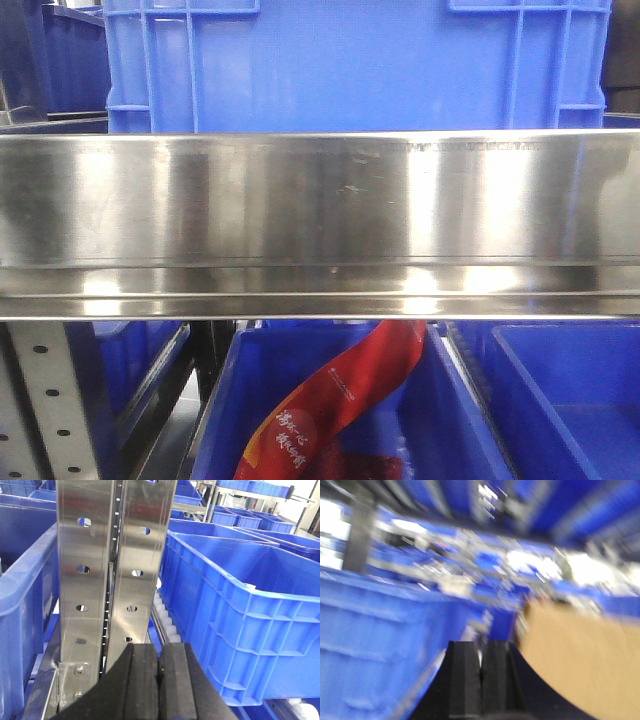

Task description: Grab PVC pipe and place in blue bin

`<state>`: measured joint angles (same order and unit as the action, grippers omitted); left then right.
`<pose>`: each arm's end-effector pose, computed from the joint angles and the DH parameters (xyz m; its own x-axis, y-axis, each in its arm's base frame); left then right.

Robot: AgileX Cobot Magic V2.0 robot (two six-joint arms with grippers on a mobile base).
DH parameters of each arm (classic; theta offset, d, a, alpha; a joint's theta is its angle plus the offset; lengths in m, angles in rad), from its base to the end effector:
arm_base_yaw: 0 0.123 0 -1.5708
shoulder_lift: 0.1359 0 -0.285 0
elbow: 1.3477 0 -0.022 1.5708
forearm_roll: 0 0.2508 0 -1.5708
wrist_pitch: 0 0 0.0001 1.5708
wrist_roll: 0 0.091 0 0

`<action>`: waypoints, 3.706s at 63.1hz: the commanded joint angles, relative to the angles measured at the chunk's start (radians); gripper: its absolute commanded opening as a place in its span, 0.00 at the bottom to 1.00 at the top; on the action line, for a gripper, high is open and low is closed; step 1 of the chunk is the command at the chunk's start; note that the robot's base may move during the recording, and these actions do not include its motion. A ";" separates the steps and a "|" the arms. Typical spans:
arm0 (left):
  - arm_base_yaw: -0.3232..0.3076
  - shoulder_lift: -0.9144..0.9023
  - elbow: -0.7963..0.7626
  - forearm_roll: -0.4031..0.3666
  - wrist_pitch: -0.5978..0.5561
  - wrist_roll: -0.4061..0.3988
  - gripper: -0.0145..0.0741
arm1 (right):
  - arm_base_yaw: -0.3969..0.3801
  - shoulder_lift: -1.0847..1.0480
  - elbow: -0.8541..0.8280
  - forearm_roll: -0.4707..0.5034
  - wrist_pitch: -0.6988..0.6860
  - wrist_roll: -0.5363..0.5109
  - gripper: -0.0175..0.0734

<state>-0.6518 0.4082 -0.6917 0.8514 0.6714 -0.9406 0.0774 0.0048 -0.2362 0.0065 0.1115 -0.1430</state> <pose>0.0750 -0.0036 0.3729 -0.1215 -0.1404 -0.9826 0.1442 0.9770 -0.1574 0.0381 0.0030 0.2810 0.2137 -0.1200 -0.9695 -0.0494 0.9898 -0.1334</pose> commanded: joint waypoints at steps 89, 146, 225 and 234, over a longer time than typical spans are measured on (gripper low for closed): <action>0.001 -0.004 0.003 0.014 -0.006 -0.007 0.04 | -0.065 -0.005 0.236 0.046 -0.134 0.128 0.01; 0.001 0.002 0.003 0.046 -0.067 -0.003 0.04 | -0.065 -0.005 0.236 0.046 -0.134 0.128 0.01; 0.631 -0.311 0.588 -0.828 -0.651 0.941 0.04 | -0.065 -0.005 0.236 0.046 -0.134 0.128 0.01; 0.719 -0.375 0.664 -0.871 -0.659 0.941 0.04 | -0.065 -0.005 0.236 0.046 -0.134 0.128 0.01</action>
<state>0.0291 0.0642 -0.0628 0.0110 0.0402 0.0000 0.0153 0.0029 -0.0026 0.0495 -0.0130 -0.0151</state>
